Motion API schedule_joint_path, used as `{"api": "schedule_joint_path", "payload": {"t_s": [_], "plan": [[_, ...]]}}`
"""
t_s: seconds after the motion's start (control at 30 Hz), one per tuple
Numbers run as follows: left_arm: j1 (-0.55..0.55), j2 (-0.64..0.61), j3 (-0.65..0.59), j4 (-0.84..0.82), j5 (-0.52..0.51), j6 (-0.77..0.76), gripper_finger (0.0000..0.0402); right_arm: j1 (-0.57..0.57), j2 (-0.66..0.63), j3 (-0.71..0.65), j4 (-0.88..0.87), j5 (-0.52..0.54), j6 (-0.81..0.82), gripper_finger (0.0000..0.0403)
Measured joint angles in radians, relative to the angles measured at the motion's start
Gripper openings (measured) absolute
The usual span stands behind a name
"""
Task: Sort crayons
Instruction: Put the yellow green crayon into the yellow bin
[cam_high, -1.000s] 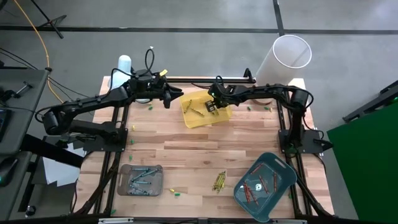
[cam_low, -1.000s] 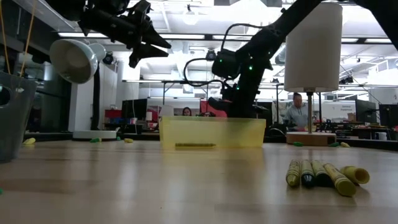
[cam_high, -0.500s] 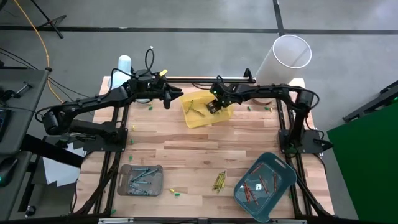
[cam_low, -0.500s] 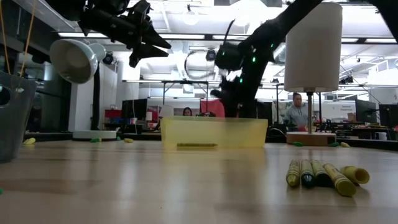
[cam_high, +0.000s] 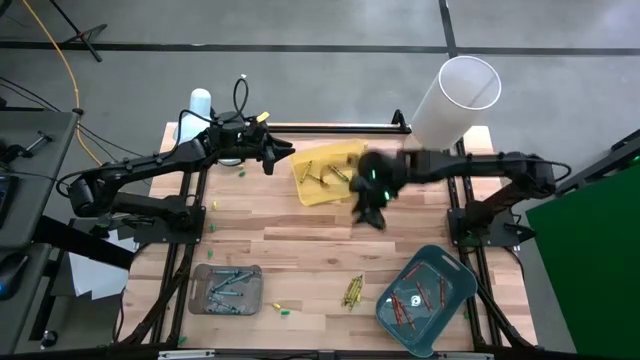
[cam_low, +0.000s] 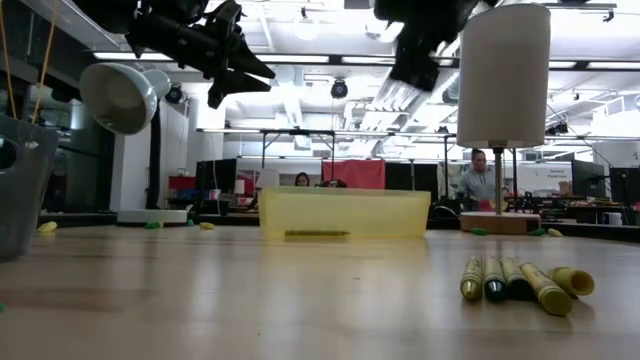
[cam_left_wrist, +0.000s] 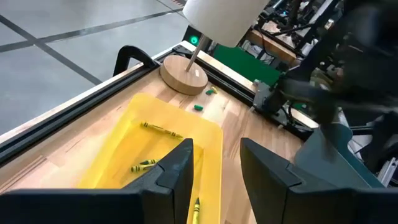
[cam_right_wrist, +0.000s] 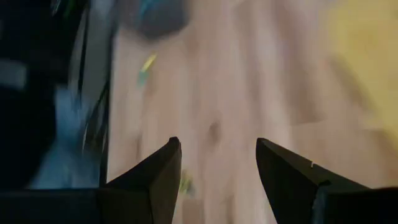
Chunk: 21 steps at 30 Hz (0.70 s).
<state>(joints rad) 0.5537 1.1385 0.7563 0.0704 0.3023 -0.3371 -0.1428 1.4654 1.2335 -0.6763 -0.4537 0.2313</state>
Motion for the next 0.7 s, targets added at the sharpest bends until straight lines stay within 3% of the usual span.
{"api": "schedule_joint_path", "payload": {"t_s": [0.13, 0.33, 0.7], "plan": [[0.000, 0.000, 0.000, 0.000, 0.000, -0.001, 0.0121, 0.197, -0.005, 0.000, -0.068, 0.079, -0.232, 0.0199], [0.000, 0.000, 0.000, 0.000, 0.000, -0.001, 0.0121, 0.395, 0.091, 0.000, -0.055, 0.339, -0.562, 0.0199], [0.000, 0.000, 0.000, 0.000, 0.001, -0.001, 0.0121, 0.446, 0.331, 0.000, 0.148, 0.293, -0.616, 0.0199]]}}
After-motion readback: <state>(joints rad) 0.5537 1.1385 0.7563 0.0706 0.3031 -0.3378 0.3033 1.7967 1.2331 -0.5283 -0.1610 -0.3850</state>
